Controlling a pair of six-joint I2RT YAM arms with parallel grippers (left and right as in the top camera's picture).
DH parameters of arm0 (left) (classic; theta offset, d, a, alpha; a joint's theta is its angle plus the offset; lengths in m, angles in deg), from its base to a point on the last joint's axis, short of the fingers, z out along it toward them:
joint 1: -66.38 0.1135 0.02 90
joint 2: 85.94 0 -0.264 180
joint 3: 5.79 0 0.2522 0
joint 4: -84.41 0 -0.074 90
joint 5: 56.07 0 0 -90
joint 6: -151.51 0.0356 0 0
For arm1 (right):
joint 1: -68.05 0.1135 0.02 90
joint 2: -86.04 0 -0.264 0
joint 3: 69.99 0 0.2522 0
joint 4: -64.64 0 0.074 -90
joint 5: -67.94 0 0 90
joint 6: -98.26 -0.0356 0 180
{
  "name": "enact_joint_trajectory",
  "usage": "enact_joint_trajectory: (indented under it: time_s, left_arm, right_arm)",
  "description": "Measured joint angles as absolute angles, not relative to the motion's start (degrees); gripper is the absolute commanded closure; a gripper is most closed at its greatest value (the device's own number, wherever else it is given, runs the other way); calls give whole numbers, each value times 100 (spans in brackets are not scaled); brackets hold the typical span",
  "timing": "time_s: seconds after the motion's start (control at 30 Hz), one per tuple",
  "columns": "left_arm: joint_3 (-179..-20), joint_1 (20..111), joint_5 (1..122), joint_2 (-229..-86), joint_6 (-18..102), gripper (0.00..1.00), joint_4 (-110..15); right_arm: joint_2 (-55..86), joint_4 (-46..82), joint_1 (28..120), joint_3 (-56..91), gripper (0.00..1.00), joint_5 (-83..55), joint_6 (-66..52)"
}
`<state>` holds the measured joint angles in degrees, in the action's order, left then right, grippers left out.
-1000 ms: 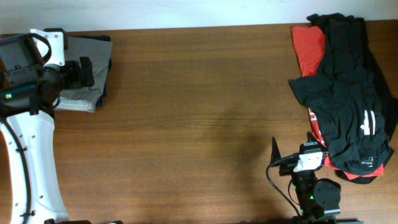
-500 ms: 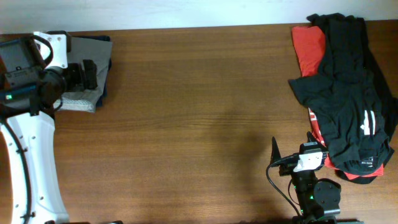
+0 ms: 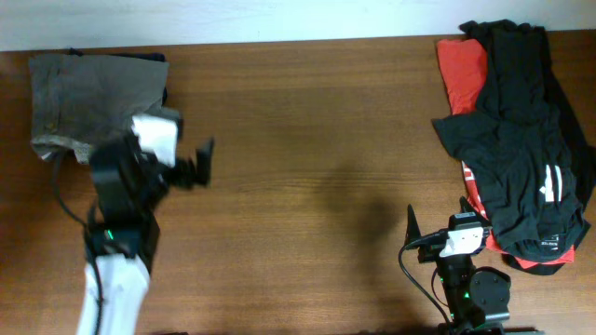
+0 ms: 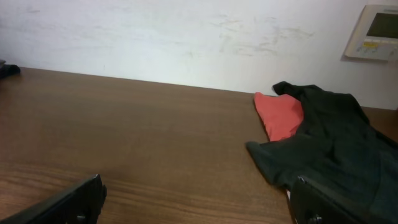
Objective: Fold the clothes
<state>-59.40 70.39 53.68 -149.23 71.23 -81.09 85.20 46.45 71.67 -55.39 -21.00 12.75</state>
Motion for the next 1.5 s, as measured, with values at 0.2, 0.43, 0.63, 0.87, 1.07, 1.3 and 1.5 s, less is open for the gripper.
enact_joint_trajectory:
  time_s: [0.2, 0.43, 0.63, 0.87, 1.07, 1.3, 1.5]
  left_arm:
    - [-4203, 7034, 5501, -13679, 7129, 1, -8787]
    - [-3108, 7034, 5519, -11963, 7129, 1, -8855]
    - [-2437, 7034, 5514, -10468, 7131, 1, -8857]
    - [-2072, 7034, 5361, -9695, 7129, 1, -8605]
    - [-2052, 7034, 4834, -9487, 7129, 1, -8050]
    - [-2050, 7034, 4382, -8816, 7129, 1, -7797]
    - [-2050, 7034, 4257, -8678, 7129, 1, -7790]
  right_arm:
    - [8520, 4645, 7156, -5539, 1, -2102, 1277]
    - [8520, 4643, 7156, -5539, 1, -2100, 1275]
    - [8520, 4643, 7156, -5539, 1, -2100, 1275]
    - [8520, 4643, 7156, -5539, 1, -2100, 1272]
    - [8520, 4643, 7156, -5539, 1, -2100, 1275]
    - [8520, 4643, 7156, -5539, 1, -2100, 1272]
    - [8520, 4643, 7156, -5539, 1, -2100, 1272]
